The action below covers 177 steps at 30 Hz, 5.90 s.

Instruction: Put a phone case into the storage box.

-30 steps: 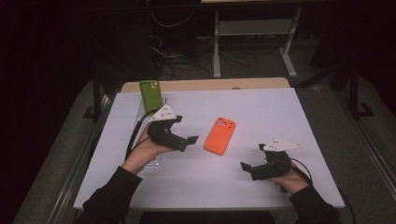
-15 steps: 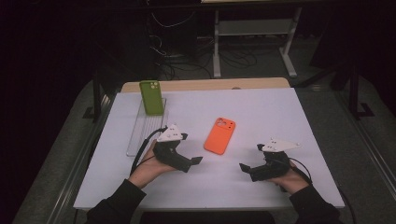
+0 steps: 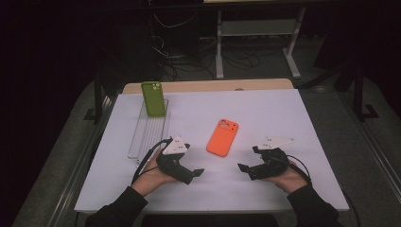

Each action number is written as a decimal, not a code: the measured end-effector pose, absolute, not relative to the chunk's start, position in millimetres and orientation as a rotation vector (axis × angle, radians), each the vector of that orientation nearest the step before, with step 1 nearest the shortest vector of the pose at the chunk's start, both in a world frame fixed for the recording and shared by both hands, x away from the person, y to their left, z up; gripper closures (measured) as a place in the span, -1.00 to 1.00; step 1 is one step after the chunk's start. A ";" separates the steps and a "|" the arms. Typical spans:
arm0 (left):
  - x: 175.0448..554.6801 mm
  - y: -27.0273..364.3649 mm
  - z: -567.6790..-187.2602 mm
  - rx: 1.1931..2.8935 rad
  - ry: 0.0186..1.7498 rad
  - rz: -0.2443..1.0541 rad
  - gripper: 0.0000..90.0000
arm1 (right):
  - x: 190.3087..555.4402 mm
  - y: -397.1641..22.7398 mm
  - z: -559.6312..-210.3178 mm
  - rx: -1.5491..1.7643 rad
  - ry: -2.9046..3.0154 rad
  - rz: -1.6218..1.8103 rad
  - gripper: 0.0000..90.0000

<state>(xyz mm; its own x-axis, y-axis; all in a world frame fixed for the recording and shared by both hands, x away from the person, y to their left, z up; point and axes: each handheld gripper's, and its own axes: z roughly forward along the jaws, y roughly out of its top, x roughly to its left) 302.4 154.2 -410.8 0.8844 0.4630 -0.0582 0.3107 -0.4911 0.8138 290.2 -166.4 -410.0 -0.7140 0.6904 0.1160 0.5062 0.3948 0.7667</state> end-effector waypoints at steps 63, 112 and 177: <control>307.5 154.8 -410.5 2.086 0.566 0.169 -1.00 | 382.1 -58.8 -431.3 1.068 2.683 0.904 0.97; 308.2 153.8 -411.6 2.106 0.536 0.172 -1.00 | 305.4 -170.0 -412.9 1.068 2.366 1.225 -0.72; 306.0 149.3 -409.9 2.085 0.528 0.157 -1.00 | 406.1 -147.6 -419.6 1.476 2.458 0.668 -1.00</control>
